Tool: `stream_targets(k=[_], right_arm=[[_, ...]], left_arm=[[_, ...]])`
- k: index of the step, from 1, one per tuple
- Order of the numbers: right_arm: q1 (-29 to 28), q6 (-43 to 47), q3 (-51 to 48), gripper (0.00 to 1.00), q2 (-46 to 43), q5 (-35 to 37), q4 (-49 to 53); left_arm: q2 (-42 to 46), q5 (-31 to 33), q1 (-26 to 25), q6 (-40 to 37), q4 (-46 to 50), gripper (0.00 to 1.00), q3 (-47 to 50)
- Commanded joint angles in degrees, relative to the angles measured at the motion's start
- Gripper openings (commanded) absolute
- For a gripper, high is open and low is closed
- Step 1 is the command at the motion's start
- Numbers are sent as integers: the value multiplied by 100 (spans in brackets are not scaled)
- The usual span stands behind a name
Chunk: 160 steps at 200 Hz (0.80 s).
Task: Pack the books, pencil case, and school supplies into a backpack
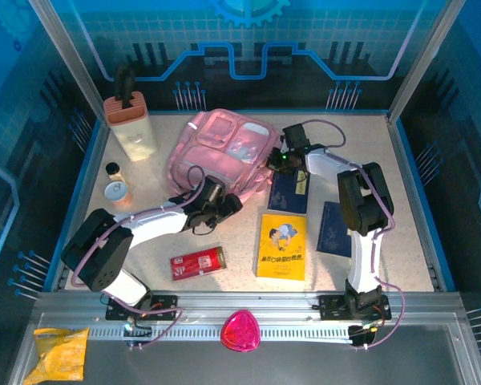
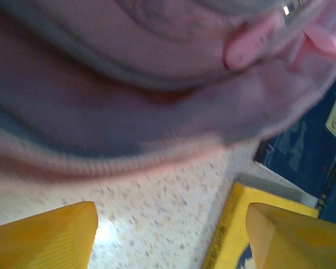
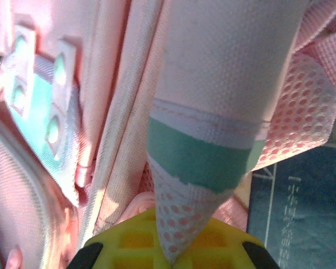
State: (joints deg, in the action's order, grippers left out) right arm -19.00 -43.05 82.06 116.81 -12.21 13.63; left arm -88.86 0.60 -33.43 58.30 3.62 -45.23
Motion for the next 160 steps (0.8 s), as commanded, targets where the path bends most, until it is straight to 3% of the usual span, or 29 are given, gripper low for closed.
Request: stream_targets(k=[1,27,57,97,127,160], right_arm=[[-80,147,-211,0,-816,-405,-262],[-249,21,-625,0,-1486,-573,-290],[-812,-318,-1162,0,-2098,-244,-407],[-1289,-1284,-1627,0,-2264,257,-928],[-1529,-1719,-1640,0,-2362,706,-1044],[-1596,-1963,-1598,0,-2447,843,-940]], left_arm=[[-66,161,407,-490,-151,66,-170],[66,272,869,-901,57,62,-275],[285,229,1349,-1326,269,61,-374],[1066,120,1529,-2051,1166,71,-596],[2053,28,1254,-2171,2018,73,-428],[2439,410,69,-2208,2182,70,-301]])
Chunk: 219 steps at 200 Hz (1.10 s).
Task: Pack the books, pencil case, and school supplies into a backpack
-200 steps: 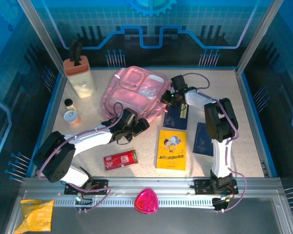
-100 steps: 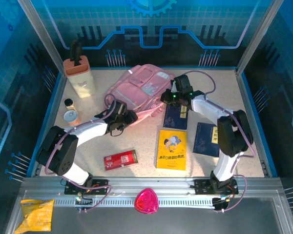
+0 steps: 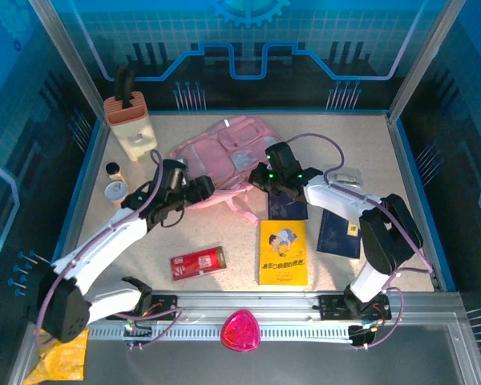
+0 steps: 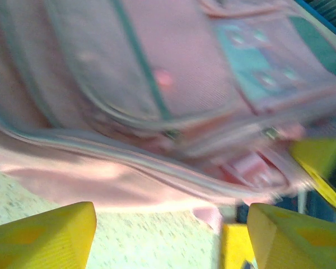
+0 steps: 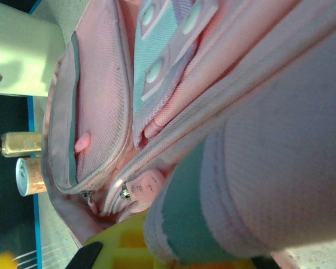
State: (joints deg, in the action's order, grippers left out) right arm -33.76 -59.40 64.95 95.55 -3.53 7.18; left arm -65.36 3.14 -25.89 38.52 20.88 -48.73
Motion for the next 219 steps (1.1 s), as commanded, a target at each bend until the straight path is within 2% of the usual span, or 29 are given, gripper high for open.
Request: stream_targets(k=[1,40,64,79,139,156,183,198,219], right_arm=[[-122,-328,123,0,-319,-12,-278],[-130,-363,290,0,-343,53,2],[-122,-374,428,0,-344,131,160],[-108,-423,456,0,-347,83,151],[-52,-481,607,0,-375,-3,259],[-34,-527,624,0,-370,-71,250],[-9,-705,565,0,-361,-209,124],[39,-790,584,0,-370,-344,86],[119,-858,709,0,-409,-450,245]], left_arm=[[87,155,-714,-231,423,70,53],[-539,211,-1568,-639,-948,66,45],[-1387,356,-1857,-1148,-1058,65,-519],[-1762,670,-2023,-1418,-1196,64,-724],[-2571,1761,-2019,-1354,-1217,57,-1127],[-2736,1808,-2010,-1461,-1311,56,-1202],[-2981,1842,-2009,-1625,-1514,50,-1389],[-2921,1644,-2016,-1912,-2151,50,-1088],[-2669,1826,-2008,-2091,-2543,52,-645]])
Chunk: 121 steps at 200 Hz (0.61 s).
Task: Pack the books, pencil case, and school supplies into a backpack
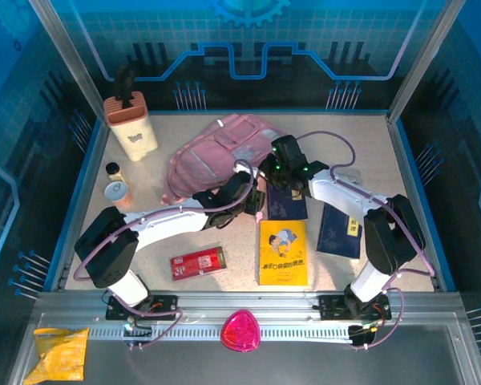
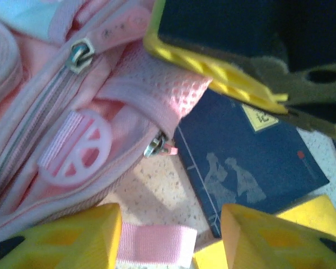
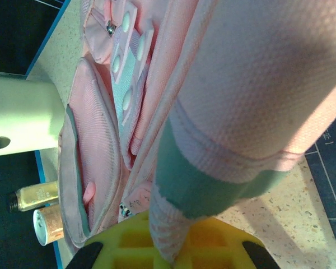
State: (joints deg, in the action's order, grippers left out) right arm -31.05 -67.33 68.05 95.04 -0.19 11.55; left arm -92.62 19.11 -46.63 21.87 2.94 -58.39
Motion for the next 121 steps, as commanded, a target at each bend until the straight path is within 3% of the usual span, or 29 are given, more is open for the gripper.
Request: stream_targets(k=[1,71,121], right_arm=[[-150,-71,400,0,-362,-787,-190],[-139,-219,687,0,-540,-756,-19],[-198,-301,578,0,-634,-694,-126]], left_arm=[[71,248,62,-432,-745,52,333],[1064,369,66,-713,-1906,60,1874],[993,347,67,-1088,-2598,64,1867]])
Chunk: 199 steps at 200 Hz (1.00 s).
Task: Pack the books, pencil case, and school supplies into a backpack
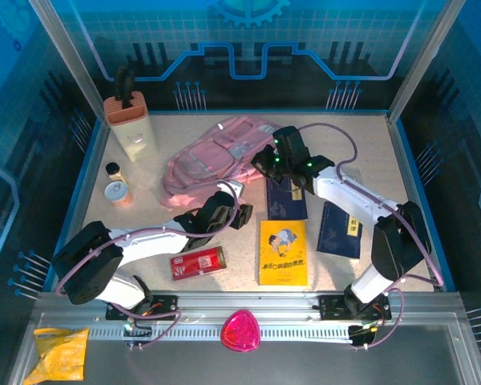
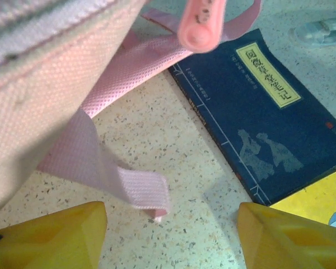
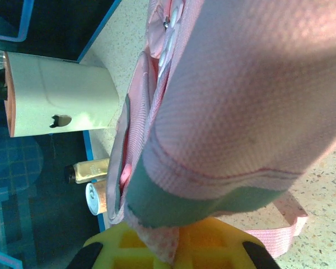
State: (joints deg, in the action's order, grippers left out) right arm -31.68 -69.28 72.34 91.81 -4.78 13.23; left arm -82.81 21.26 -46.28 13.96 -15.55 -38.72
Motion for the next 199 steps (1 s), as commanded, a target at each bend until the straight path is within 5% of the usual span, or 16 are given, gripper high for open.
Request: stream_targets(k=[1,142,199], right_arm=[[-136,-110,149,0,-311,-235,-295],[-347,-148,-86,0,-305,-116,-377],[-365,-157,-176,0,-286,-88,-438]], left_arm=[[2,133,32,-297,-761,64,-96],[-702,1112,44,-296,-2275,45,-618],[-782,1016,197,-85,-2091,21,-795]])
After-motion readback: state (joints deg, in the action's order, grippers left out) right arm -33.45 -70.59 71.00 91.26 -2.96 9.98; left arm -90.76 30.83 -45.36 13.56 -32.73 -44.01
